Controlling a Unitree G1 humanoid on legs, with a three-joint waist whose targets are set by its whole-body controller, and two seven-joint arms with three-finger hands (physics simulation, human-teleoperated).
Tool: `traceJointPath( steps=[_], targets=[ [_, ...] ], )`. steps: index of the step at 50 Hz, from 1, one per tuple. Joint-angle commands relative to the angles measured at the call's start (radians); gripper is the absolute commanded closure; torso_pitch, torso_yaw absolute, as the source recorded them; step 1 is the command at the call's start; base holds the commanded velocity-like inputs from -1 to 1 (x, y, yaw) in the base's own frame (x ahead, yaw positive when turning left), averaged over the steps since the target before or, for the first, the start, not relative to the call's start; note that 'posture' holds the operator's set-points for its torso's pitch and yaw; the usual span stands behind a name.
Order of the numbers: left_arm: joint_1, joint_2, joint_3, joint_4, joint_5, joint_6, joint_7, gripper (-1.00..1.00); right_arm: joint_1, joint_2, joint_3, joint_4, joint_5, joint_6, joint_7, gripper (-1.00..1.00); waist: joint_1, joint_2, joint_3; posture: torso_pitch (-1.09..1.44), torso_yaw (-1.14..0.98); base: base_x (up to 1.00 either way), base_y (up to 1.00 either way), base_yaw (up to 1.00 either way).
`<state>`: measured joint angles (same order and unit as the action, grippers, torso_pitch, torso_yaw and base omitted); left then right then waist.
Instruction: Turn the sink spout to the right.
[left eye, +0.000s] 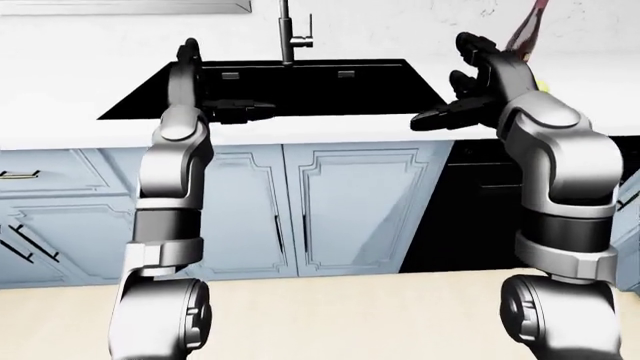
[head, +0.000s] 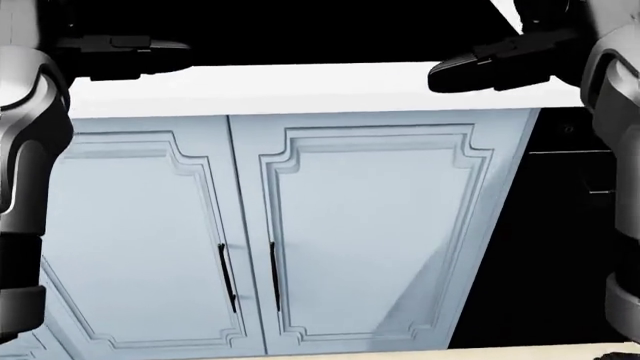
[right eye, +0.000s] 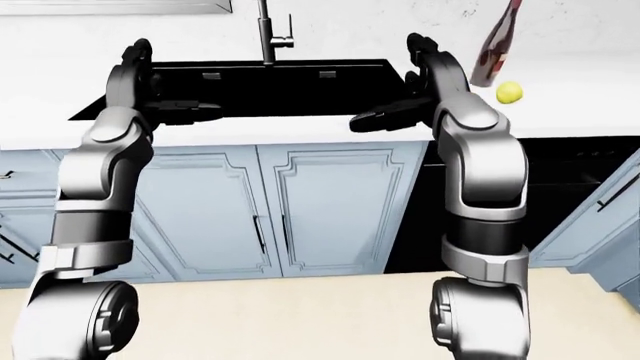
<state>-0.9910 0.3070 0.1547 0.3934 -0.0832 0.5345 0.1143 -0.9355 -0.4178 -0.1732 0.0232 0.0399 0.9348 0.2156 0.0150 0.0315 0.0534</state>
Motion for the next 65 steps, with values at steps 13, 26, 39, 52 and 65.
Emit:
traceJointPath(
  steps=[13,26,39,52,65],
  targets=[
    [-0.075,0.034,0.012,-0.027,-0.013,-0.027,0.006,-1.0,-0.046,-0.024,-0.015,-0.057,-0.018,-0.04,-0.004,-1.0,0.0,-0.099,-0.022,0.0,0.0,0.35,0.0,0.0],
    [-0.118,0.083,0.03,-0.012,-0.04,-0.003,0.015,-1.0,-0.072,-0.031,-0.022,-0.052,-0.013,-0.015,-0.001,-1.0,-0.008,0.005,-0.027,0.0,0.0,0.0,0.0,0.0],
    [-0.124,0.118,0.043,0.005,-0.061,-0.004,0.022,-1.0,-0.081,-0.029,-0.016,-0.048,-0.013,-0.017,0.002,-1.0,-0.011,-0.049,-0.056,0.0,0.0,0.05,0.0,0.0],
    [-0.133,0.152,0.058,0.044,-0.08,-0.019,0.026,-1.0,-0.082,-0.029,-0.009,-0.06,-0.021,-0.01,0.013,-1.0,-0.02,-0.017,-0.037,0.0,0.0,0.08,0.0,0.0],
    [-0.131,0.177,0.066,0.035,-0.1,-0.008,0.033,-1.0,-0.09,-0.031,-0.016,-0.066,-0.017,0.012,0.006,-1.0,-0.022,0.019,-0.034,0.0,0.0,0.22,0.0,0.0]
  ],
)
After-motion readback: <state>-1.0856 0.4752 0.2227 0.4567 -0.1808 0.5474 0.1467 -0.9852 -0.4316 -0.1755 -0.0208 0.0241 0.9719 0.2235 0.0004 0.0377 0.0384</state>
